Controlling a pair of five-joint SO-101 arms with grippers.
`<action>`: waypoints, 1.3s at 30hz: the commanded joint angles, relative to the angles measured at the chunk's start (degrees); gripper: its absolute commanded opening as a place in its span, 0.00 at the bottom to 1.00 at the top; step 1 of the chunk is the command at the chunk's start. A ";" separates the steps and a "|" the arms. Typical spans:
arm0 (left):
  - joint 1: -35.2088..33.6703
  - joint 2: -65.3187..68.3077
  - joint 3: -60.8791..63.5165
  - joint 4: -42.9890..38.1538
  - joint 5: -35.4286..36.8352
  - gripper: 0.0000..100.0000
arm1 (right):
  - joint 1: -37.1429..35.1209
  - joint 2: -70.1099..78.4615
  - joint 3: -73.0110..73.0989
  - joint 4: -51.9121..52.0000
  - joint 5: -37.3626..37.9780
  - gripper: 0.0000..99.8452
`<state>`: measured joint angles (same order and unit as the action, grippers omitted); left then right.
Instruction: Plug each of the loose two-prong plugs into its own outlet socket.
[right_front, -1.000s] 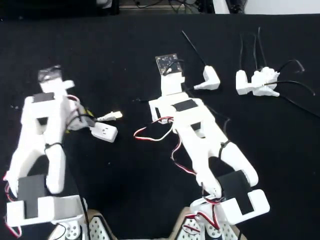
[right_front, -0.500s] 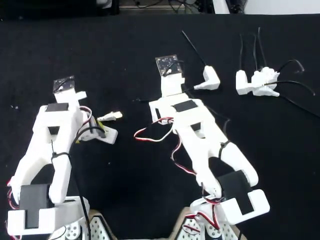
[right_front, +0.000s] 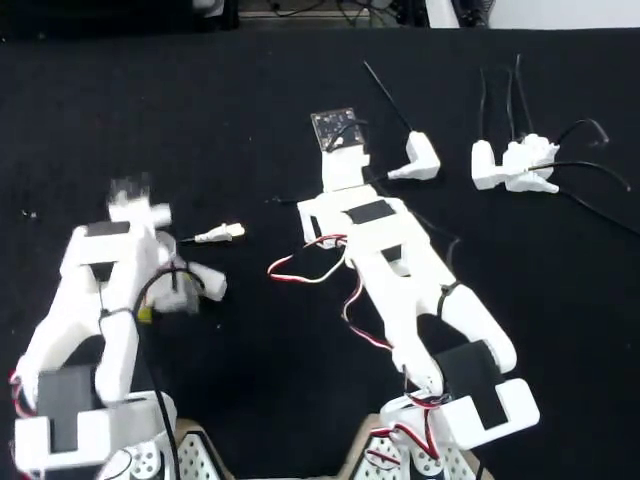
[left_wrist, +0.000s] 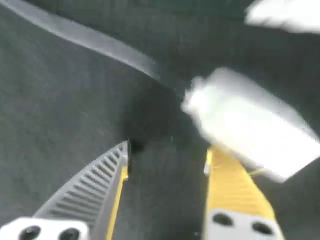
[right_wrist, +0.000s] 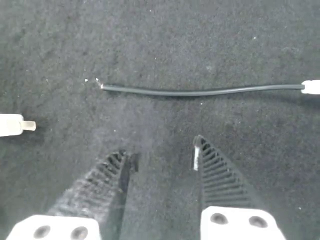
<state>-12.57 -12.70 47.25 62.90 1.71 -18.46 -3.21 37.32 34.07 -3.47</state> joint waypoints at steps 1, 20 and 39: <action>-5.49 -1.41 -0.13 0.44 -6.51 0.23 | -0.70 -2.68 -0.57 -1.14 0.62 0.17; 4.62 -19.69 -8.57 -0.26 11.08 0.24 | -0.79 -2.68 -0.40 -1.14 0.62 0.17; -3.21 -20.48 13.58 -11.87 1.41 0.23 | -0.62 -2.68 -0.57 -1.14 0.62 0.17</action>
<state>-10.11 -33.10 59.65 48.75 6.55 -18.55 -3.21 37.32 34.07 -3.47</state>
